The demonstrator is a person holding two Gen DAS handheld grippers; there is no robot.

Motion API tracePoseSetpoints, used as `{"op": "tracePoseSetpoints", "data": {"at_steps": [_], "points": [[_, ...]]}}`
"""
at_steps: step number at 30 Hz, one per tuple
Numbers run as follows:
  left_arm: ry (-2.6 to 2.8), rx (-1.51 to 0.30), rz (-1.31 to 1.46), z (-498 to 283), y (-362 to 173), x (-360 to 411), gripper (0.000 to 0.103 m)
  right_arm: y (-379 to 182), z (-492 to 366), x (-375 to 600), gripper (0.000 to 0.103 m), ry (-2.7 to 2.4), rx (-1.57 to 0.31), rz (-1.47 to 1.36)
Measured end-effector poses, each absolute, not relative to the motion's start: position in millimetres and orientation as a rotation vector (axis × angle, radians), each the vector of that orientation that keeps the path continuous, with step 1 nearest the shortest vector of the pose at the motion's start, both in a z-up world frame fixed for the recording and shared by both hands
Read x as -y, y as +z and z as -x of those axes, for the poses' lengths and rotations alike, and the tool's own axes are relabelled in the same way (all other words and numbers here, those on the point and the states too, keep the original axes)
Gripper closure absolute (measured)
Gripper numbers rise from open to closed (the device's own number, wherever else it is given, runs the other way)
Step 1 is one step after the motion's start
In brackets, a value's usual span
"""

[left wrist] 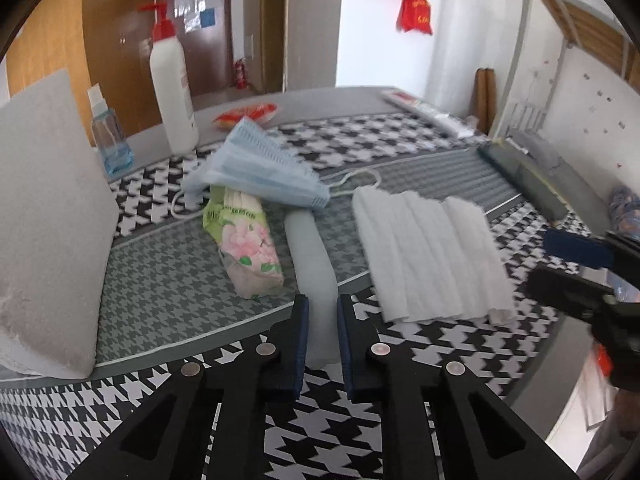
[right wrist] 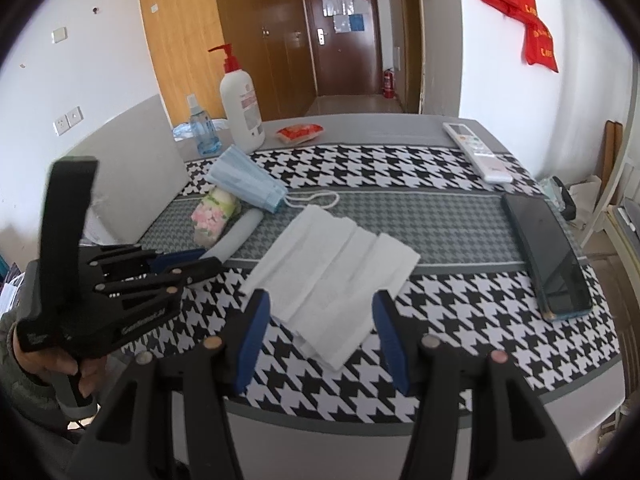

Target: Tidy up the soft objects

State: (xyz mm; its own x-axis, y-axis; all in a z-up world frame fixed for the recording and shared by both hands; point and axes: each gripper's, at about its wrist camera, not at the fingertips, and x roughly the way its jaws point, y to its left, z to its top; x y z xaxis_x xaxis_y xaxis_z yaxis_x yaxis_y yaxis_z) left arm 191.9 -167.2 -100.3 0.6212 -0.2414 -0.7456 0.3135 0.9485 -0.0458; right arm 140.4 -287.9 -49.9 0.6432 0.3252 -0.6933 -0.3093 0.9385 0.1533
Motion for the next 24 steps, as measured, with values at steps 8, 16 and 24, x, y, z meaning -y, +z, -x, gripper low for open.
{"op": "tracePoseSetpoints", "data": {"at_steps": [8,16,24], "points": [[-0.351,-0.740,-0.101,-166.2,-78.1,159.4,0.088,-61.3,-160.7,275.7,0.039,0.349,-0.827,-0.012],[-0.369,-0.679,-0.118,-151.4,-64.9,151.2,0.088,-74.3,-177.0,265.1,0.033,0.332,-0.873,0.009],[-0.352,-0.677,-0.105,-147.6,-65.0,140.5,0.088,-87.6,-186.6,261.2,0.030,0.289,-0.925,0.006]]}}
